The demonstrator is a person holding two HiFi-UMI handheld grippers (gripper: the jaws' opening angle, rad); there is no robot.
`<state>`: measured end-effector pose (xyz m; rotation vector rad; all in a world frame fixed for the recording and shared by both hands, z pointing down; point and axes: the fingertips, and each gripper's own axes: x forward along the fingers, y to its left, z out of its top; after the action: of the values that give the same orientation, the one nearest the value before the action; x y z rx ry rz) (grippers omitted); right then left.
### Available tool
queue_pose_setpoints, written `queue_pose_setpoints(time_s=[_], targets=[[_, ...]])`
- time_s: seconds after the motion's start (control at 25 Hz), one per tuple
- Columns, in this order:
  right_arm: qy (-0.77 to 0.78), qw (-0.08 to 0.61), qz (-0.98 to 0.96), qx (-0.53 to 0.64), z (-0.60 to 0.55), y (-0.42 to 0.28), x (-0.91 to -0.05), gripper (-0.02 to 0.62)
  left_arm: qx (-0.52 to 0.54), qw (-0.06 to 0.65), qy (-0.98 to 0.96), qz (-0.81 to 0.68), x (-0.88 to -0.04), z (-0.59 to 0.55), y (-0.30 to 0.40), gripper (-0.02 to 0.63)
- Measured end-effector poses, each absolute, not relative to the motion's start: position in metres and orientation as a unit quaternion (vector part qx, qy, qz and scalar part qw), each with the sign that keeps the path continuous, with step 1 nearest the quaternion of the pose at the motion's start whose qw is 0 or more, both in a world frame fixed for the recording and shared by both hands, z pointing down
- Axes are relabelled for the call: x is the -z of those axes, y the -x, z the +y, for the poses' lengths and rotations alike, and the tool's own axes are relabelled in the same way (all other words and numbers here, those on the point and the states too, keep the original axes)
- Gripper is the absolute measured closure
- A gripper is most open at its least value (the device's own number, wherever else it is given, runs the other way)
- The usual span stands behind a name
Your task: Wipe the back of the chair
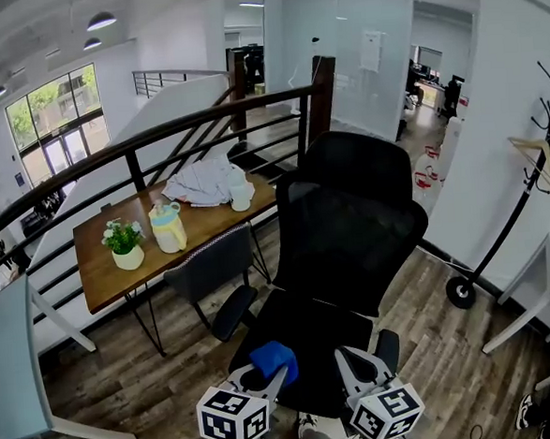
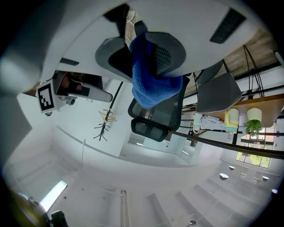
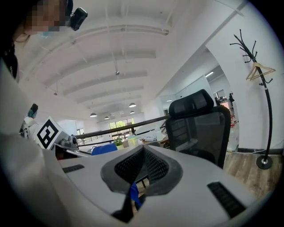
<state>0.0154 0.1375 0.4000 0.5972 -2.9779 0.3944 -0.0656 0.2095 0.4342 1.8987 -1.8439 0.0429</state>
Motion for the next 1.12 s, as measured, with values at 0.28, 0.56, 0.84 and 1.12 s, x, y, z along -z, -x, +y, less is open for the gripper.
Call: queue_pose_setpoints(time_s=[0.28,0.56,0.84,1.12], targets=[[-0.210,0.025,-0.971,-0.115,0.068,-0.005,-0.389,0.569,-0.024,0.229,-0.704,-0.672,-0.420,0.144,0.084,0.531],[-0.225,0.016,-0.966,-0.129,-0.018,-0.001,-0.381,0.569,-0.033,0.219,-0.718,-0.659,-0.408,0.059,0.090,0.531],[-0.222,0.027,-0.967,-0.119,-0.074,0.002,-0.371,0.569,-0.023,0.219,-0.728,-0.649,-0.401,-0.012,0.085,0.531],[-0.235,0.025,-0.964,-0.121,-0.108,-0.003,-0.367,0.569,-0.031,0.206,-0.747,-0.632,-0.388,-0.058,0.083,0.531]])
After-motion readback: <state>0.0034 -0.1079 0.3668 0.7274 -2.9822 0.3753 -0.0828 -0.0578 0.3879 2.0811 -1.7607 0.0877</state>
